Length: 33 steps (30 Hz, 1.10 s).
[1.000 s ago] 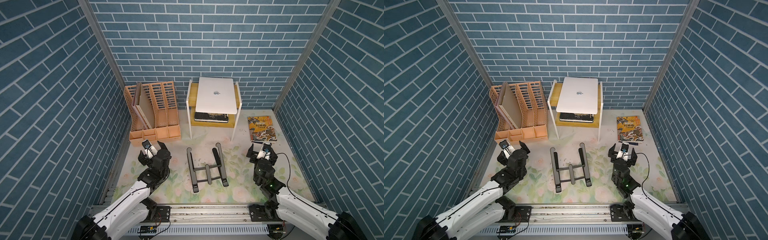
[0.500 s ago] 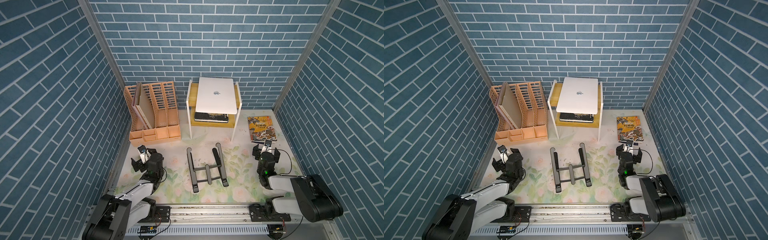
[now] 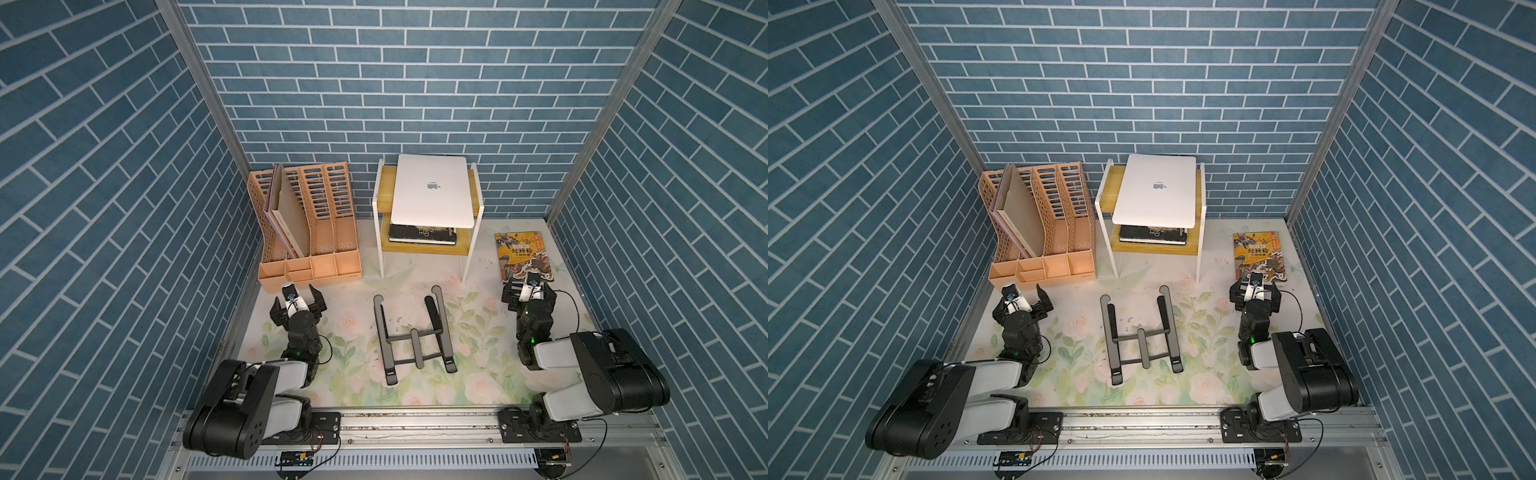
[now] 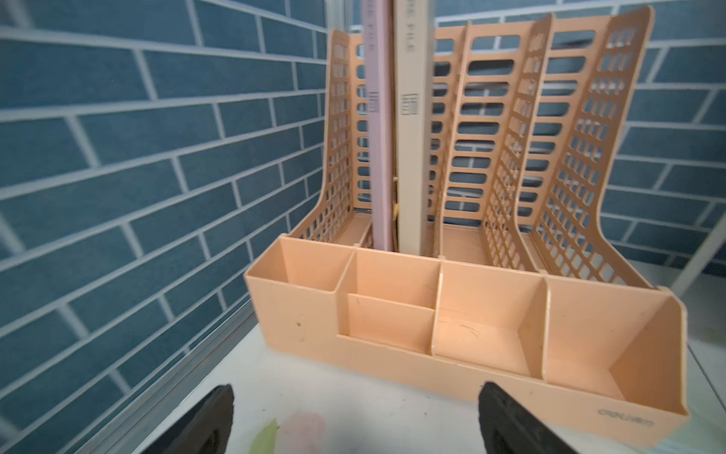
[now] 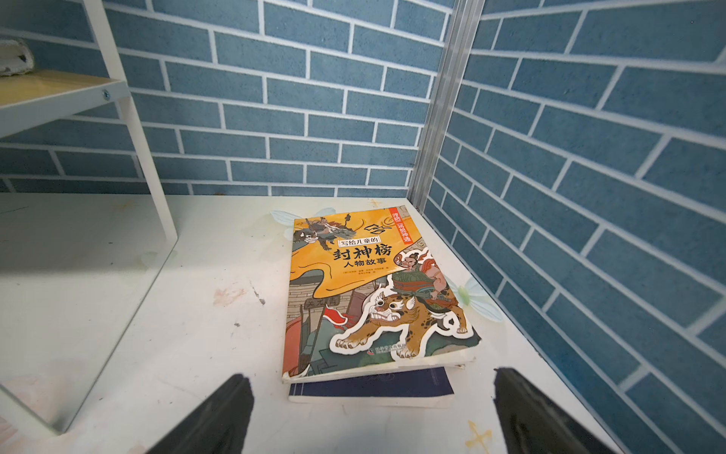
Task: Close the laptop lid and set it aside
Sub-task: Reset both arms
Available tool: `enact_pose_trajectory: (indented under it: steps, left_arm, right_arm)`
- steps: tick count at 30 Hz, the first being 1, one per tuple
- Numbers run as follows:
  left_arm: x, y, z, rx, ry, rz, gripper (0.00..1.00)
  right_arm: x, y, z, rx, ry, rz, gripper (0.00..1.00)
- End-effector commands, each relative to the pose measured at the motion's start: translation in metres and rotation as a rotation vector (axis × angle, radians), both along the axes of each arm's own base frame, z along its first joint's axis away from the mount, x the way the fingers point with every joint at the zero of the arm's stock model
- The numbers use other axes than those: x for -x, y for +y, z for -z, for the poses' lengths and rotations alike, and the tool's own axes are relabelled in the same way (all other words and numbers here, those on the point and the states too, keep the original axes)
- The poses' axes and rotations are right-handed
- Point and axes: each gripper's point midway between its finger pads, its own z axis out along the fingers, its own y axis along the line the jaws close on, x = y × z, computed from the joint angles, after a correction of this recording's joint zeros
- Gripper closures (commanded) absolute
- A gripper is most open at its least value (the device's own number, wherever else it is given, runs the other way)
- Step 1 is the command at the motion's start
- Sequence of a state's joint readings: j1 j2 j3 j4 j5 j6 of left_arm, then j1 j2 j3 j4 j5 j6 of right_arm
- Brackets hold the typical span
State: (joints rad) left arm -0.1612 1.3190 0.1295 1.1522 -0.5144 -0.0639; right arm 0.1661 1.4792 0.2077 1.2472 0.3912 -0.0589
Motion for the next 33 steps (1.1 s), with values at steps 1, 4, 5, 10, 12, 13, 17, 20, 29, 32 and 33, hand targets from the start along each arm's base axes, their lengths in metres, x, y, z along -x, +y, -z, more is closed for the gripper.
enact_pose_trajectory:
  steps: [1, 4, 5, 10, 12, 13, 17, 20, 29, 32, 33]
  left_arm:
    - [-0.019, -0.015, -0.014, -0.042, -0.049, 0.091, 0.01]
    - [-0.009, -0.005, -0.012, -0.028, -0.127, 0.062, 0.0]
    - [-0.011, -0.007, -0.006, -0.012, -0.09, 0.093, 0.0]
    - [-0.026, -0.004, 0.001, -0.006, -0.044, 0.075, 0.0]
    - [-0.026, -0.002, 0.001, -0.005, -0.048, 0.068, 0.0]
    - [-0.026, -0.002, 0.0, -0.004, -0.049, 0.066, 0.0]
    - [-0.026, -0.002, 0.002, 0.001, -0.038, 0.068, 0.01]
    - [-0.026, -0.003, 0.001, -0.001, -0.043, 0.071, 0.0]
    - [-0.025, -0.003, 0.0, -0.005, -0.048, 0.071, 0.0]
    - [-0.025, -0.003, 0.001, -0.005, -0.046, 0.071, 0.0]
    - [-0.025, -0.003, 0.001, -0.005, -0.047, 0.071, 0.0]
  right_arm:
    - [-0.008, 0.007, -0.005, -0.018, -0.014, -0.062, 0.0]
    - [-0.009, 0.009, -0.002, -0.038, -0.007, -0.108, 0.0]
    - [-0.009, 0.009, 0.004, -0.051, 0.002, -0.129, 0.0]
    - [-0.007, 0.009, 0.004, -0.06, -0.014, -0.146, 0.0]
    - [-0.007, 0.008, 0.004, -0.061, -0.014, -0.144, 0.0]
    - [-0.007, 0.009, 0.003, -0.059, -0.021, -0.145, 0.0]
    - [-0.007, 0.008, 0.004, -0.059, -0.018, -0.143, 0.0]
    - [-0.007, 0.008, 0.004, -0.059, -0.018, -0.144, 0.0]
    - [-0.007, 0.008, 0.004, -0.059, -0.018, -0.143, 0.0]
    - [-0.008, 0.009, 0.004, -0.061, -0.014, -0.148, 0.0]
    - [-0.008, 0.009, 0.004, -0.061, -0.014, -0.148, 0.0]
